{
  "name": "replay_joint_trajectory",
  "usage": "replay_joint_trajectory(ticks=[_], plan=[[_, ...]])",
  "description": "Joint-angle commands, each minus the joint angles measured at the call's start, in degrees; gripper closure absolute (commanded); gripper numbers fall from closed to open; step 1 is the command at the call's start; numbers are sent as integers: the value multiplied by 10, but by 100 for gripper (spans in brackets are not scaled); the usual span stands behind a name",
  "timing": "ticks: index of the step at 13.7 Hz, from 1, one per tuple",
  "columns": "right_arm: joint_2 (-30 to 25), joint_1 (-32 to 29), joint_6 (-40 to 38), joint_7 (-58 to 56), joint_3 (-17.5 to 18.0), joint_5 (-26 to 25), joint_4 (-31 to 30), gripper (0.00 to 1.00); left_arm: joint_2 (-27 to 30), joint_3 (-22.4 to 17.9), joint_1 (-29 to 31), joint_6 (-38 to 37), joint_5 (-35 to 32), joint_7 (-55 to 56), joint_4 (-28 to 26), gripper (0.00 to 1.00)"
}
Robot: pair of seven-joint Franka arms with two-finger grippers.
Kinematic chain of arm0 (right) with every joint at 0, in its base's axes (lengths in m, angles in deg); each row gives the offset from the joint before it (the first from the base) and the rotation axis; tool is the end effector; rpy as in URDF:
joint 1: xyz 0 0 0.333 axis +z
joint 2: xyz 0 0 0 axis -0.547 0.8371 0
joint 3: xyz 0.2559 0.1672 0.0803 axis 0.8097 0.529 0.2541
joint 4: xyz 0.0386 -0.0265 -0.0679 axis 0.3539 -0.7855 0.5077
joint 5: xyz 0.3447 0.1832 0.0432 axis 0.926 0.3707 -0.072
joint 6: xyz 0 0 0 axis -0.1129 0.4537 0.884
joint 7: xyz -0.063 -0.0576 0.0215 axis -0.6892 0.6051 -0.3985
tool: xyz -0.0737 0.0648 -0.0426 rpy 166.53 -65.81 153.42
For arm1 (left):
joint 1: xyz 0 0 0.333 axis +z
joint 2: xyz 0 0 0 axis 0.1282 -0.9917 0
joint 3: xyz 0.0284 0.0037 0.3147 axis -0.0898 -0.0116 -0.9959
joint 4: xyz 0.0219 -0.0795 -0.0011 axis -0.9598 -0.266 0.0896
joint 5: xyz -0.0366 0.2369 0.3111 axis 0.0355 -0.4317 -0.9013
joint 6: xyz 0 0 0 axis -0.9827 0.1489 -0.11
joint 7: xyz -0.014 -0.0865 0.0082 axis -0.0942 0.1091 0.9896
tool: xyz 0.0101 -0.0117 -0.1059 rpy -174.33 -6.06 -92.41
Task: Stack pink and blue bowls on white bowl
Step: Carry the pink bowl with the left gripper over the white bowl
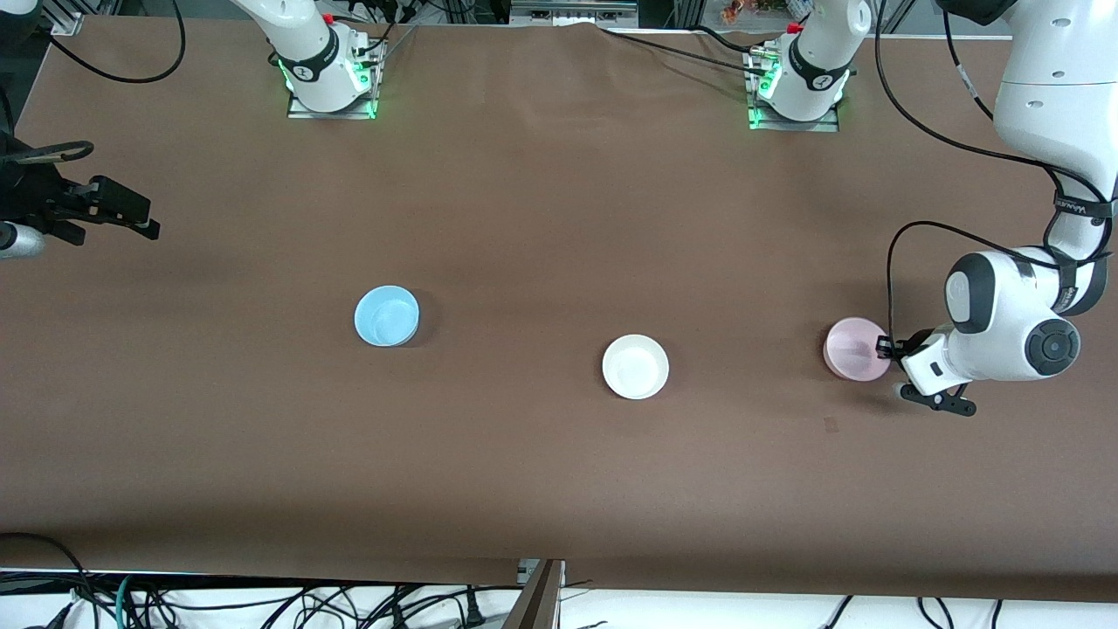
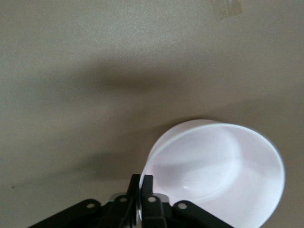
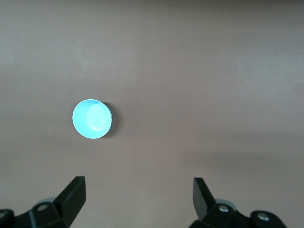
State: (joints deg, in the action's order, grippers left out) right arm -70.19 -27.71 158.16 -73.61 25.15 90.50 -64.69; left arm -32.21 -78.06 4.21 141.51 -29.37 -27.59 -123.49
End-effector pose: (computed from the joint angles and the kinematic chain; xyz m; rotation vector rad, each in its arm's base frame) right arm 0.5828 -0.0014 0.6035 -3.0880 -0.1056 0.0194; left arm 0.6426 0.0928 0.1975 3.0398 -0.3796 -0.3341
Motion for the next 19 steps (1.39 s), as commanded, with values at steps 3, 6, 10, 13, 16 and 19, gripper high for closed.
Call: replay_joint_trajectory(ticks=[3, 6, 10, 13, 16, 19], plan=[[1, 1, -7, -5, -1, 4, 7, 1, 30, 7, -1, -30, 5, -16, 10, 100], [1, 0, -6, -4, -1, 5, 7, 0, 70, 66, -2, -84, 5, -8, 17, 100], [1, -1, 0, -4, -2, 5, 7, 1, 75, 123, -30, -93, 13, 90, 52, 100], [1, -2, 1, -3, -2, 5, 8, 1, 37, 123, -102, -92, 17, 244, 119, 100], [1, -4, 1, -2, -3, 6, 8, 1, -22, 122, -172, -88, 25, 412, 178, 100], [1, -6, 2, -2, -6, 5, 8, 0, -45, 122, -193, -83, 38, 484, 201, 100]])
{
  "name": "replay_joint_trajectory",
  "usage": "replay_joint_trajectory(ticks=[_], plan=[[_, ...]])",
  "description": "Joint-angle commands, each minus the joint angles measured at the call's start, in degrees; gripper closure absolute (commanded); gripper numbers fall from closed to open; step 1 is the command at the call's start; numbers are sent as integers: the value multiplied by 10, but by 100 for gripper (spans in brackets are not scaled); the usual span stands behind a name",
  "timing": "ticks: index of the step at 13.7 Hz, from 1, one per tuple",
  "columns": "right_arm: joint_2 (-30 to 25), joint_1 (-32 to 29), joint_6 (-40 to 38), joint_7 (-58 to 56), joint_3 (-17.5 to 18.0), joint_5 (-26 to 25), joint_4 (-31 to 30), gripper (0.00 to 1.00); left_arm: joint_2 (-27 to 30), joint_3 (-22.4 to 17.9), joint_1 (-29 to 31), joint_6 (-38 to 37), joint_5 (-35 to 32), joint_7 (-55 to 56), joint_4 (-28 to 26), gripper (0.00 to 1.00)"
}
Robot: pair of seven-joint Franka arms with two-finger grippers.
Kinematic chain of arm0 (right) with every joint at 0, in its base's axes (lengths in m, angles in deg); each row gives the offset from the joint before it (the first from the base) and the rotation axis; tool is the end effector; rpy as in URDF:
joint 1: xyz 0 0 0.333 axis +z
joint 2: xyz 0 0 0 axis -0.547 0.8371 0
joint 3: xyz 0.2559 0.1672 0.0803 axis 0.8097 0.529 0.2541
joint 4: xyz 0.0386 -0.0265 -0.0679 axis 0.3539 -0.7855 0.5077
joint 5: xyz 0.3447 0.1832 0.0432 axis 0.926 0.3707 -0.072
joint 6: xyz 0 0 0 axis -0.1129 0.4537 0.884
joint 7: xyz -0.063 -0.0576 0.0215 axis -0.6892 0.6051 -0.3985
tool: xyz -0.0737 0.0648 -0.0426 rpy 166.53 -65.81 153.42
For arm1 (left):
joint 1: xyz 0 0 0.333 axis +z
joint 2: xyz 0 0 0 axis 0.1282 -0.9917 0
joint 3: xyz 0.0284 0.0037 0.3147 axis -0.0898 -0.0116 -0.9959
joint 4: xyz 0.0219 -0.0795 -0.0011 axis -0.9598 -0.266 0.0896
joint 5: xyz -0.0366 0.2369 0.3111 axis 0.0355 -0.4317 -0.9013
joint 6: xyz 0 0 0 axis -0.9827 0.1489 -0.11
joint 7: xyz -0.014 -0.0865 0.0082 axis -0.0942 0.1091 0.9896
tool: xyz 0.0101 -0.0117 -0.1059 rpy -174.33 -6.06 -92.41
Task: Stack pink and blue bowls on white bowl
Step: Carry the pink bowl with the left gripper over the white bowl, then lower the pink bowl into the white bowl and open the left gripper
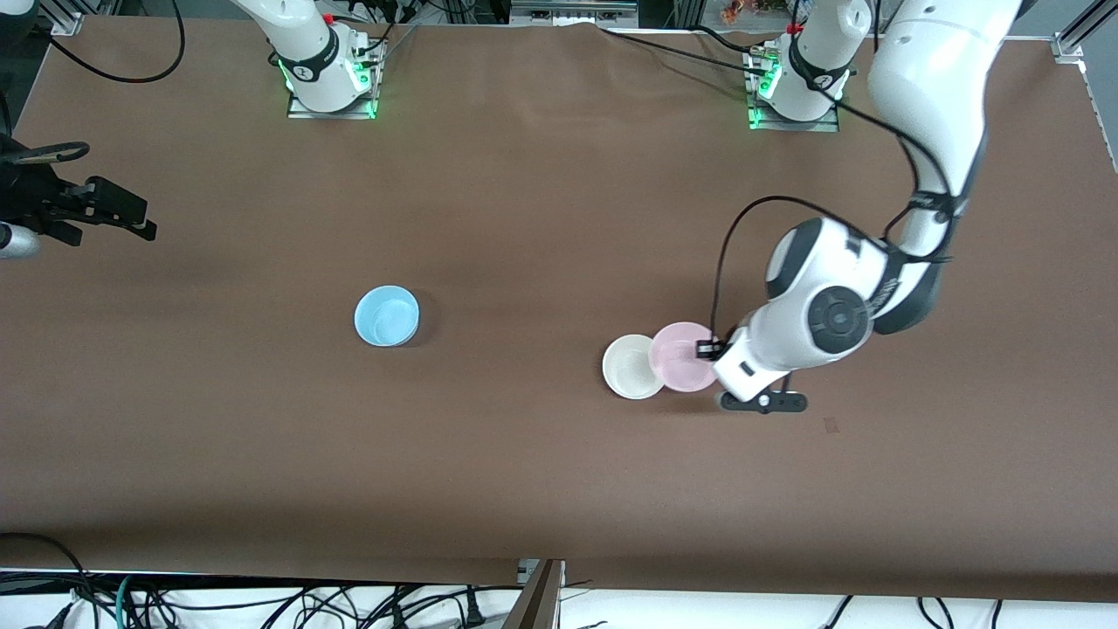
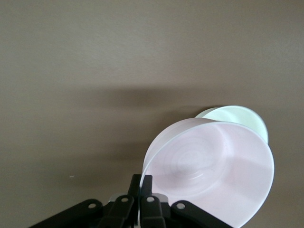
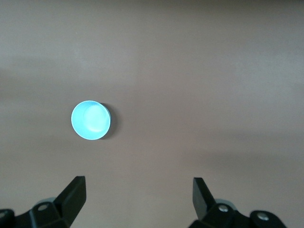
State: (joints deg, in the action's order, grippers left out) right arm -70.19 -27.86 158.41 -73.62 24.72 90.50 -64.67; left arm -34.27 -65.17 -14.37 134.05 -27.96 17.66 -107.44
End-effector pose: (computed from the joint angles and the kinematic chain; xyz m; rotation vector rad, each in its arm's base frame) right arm 0.5832 -0.0072 0.6040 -3.0894 -0.0901 0.0117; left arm 0.6674 -0.2495 0.2967 3.0155 0.0870 -0.2210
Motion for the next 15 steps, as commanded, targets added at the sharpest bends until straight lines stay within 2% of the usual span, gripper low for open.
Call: replay_joint_trajectory(ticks=[1, 8, 15], plan=[[1, -8, 0, -2, -4, 5, 8, 1, -32, -7, -14, -5, 42, 40, 40, 100], [1, -13, 18, -2, -7, 6, 8, 1, -60, -7, -39, 38, 60, 63, 37, 100], [7, 9, 26, -2, 1, 9, 8, 1, -78, -8, -52, 41, 51, 69, 34, 100]])
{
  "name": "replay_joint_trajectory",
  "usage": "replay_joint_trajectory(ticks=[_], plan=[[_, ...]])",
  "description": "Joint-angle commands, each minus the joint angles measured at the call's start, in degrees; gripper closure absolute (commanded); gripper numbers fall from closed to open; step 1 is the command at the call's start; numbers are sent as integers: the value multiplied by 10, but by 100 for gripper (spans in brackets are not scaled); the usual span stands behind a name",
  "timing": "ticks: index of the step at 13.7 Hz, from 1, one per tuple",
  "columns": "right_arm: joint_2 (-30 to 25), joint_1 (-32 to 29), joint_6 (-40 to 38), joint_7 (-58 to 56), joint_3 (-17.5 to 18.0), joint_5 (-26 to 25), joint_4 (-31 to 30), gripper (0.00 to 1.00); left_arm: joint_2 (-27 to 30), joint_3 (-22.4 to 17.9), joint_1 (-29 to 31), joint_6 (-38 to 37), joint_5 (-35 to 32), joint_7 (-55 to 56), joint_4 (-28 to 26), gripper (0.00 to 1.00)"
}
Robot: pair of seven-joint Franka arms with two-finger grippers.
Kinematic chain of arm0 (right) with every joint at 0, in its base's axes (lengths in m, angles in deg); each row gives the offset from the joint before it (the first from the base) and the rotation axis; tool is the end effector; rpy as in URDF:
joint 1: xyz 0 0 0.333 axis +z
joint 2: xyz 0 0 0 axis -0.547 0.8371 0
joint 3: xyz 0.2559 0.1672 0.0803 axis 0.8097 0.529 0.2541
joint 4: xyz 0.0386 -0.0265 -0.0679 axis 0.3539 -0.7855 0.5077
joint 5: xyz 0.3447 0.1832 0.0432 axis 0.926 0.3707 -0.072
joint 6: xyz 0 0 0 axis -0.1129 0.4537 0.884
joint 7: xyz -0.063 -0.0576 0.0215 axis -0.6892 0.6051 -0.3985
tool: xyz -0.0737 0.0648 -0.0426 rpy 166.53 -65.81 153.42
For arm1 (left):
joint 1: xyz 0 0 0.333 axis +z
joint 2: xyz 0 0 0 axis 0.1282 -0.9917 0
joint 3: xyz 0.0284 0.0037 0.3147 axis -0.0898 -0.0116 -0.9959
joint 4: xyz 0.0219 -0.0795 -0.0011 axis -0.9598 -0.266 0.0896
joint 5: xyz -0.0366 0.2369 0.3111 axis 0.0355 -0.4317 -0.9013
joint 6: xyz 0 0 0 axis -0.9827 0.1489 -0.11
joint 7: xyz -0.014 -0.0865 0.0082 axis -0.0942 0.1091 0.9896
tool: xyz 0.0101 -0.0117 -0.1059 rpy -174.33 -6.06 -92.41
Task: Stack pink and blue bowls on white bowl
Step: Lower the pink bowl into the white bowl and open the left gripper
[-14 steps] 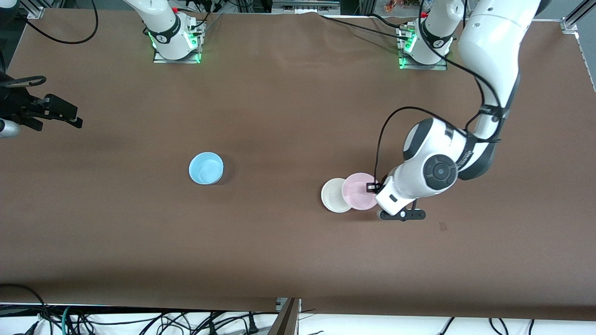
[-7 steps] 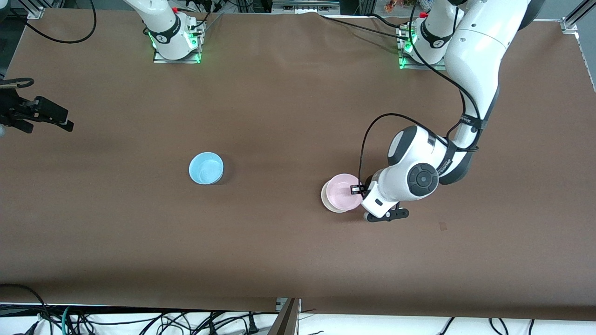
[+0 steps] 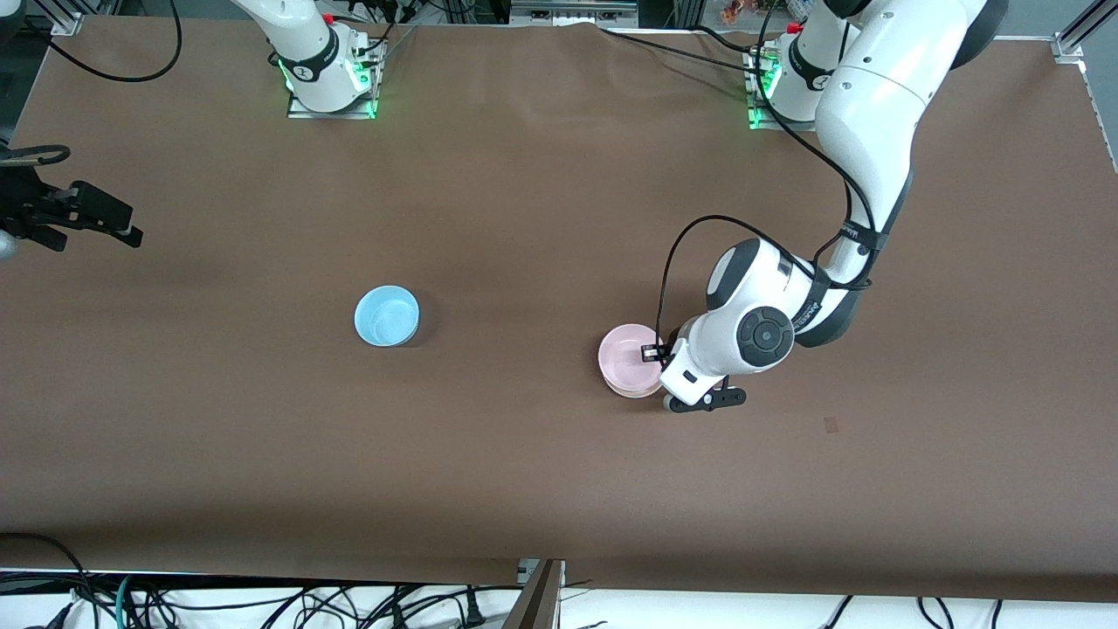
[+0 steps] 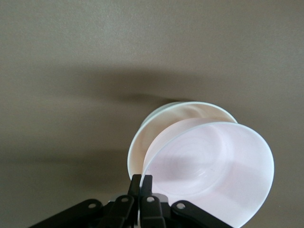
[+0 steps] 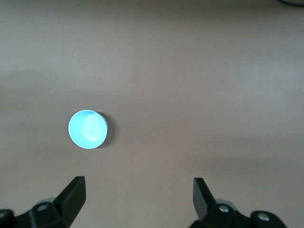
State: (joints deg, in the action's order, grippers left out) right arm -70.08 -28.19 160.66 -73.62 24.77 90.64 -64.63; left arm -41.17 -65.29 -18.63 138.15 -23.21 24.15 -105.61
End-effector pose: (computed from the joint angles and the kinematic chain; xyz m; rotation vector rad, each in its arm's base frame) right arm 0.5879 -0.0101 0.6067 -3.0894 -0.0808 -0.0474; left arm 0.6541 -0.3027 0.2328 2.9344 0.2364 -0.3218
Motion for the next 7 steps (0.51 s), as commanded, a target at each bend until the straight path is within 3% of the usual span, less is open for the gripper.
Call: replay_joint_trajectory(ticks=[1, 4, 6, 7], plan=[[10, 25, 5, -2, 0, 7, 6, 1, -9, -7, -10, 0, 3, 4, 16, 100], [28, 70, 7, -1, 0, -2, 6, 0, -8, -7, -10, 0, 5, 4, 17, 100], [30, 71, 15, -1, -1, -2, 7, 1, -4, -10, -9, -1, 2, -1, 17, 0], [29, 70, 14, 1, -2, -2, 7, 1, -2, -11, -9, -1, 2, 2, 19, 0]])
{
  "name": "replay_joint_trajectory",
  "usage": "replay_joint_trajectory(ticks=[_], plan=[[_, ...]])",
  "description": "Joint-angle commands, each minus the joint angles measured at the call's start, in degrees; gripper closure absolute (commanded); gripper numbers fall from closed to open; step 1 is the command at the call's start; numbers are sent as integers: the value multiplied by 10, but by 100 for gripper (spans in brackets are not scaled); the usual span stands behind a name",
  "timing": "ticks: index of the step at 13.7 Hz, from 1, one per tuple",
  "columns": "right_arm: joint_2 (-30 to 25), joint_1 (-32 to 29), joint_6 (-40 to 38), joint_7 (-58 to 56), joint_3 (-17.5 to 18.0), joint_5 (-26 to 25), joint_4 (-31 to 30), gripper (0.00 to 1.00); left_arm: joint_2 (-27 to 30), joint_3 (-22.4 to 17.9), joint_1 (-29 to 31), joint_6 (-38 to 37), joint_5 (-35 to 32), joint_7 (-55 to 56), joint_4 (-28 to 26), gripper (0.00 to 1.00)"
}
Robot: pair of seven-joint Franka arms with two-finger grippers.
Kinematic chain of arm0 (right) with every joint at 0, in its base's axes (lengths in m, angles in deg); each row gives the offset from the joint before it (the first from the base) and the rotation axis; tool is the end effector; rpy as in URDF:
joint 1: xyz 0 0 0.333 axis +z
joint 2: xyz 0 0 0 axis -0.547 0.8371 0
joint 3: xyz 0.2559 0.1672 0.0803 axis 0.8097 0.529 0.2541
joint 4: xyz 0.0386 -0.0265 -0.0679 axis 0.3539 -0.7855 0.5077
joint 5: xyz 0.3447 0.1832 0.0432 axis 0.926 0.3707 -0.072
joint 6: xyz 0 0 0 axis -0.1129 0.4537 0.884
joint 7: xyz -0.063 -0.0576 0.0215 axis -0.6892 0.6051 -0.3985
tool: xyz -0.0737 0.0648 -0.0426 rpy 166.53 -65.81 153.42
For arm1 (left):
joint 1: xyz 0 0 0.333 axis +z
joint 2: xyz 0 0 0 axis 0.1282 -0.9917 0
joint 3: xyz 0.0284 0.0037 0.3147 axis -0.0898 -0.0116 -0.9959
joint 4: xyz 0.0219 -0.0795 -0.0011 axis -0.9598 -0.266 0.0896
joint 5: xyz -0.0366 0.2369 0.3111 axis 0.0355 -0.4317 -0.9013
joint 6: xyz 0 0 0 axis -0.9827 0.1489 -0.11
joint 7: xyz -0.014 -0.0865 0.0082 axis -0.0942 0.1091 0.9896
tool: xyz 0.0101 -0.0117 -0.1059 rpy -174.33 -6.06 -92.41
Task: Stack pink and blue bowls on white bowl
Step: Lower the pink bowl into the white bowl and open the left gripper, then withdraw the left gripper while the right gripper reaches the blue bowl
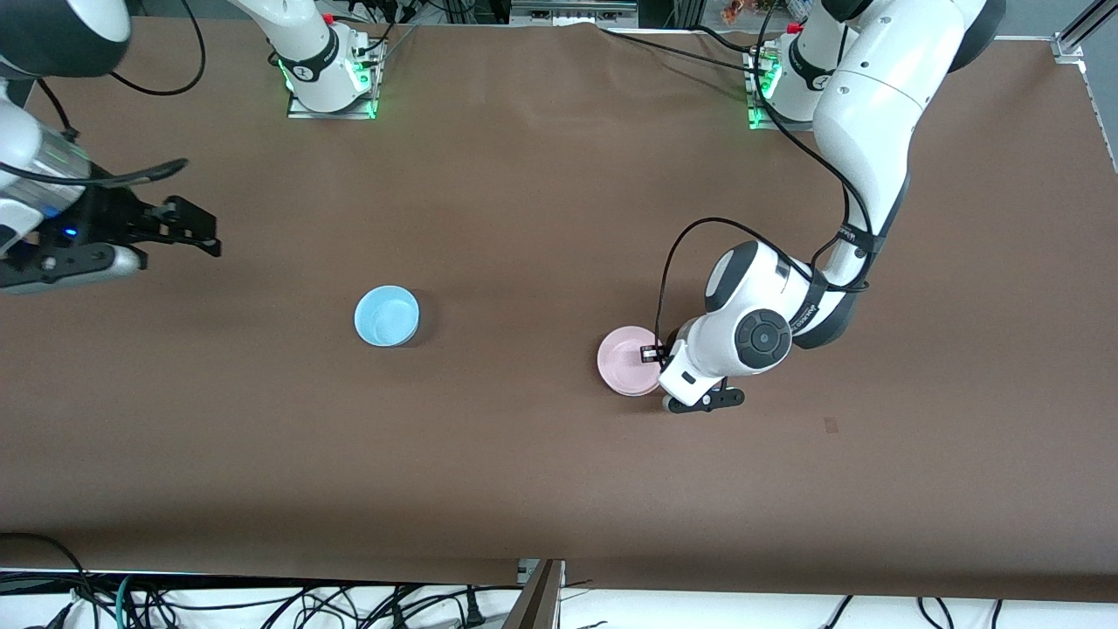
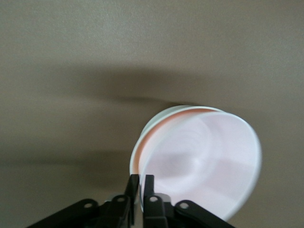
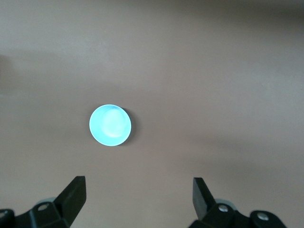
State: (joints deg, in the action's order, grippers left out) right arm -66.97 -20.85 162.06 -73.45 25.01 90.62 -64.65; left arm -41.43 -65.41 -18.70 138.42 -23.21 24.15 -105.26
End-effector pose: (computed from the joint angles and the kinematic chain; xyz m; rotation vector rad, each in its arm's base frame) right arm 0.6004 0.0705 0.5765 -3.0830 -0.2778 0.0041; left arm 0.6560 -0.3026 0.2323 2.9328 0.2392 -0.3132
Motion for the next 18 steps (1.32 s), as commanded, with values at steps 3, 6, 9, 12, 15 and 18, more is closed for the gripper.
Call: replay_joint_trajectory(ticks=[3, 6, 9, 12, 15, 18], plan=[[-3, -6, 0, -1, -7, 3, 8, 1, 14, -10, -2, -11, 1, 1, 16, 0], [-7, -5, -5, 0, -6, -5, 8, 0, 57, -15, 3, -56, -25, 2, 15, 0], [-8, -2, -14, 0, -3, -32, 8, 1, 105, -29, 17, -125, -65, -2, 15, 0], [-10, -2, -19, 1, -7, -33, 9, 1, 151, -28, 54, -185, -88, -8, 16, 0], [-1, -4, -19, 3, -6, -7, 1, 1, 193, -28, 104, -238, -88, -131, 16, 0], [21, 0, -19, 7, -4, 7, 2, 0, 243, -28, 152, -264, -88, -222, 9, 0]])
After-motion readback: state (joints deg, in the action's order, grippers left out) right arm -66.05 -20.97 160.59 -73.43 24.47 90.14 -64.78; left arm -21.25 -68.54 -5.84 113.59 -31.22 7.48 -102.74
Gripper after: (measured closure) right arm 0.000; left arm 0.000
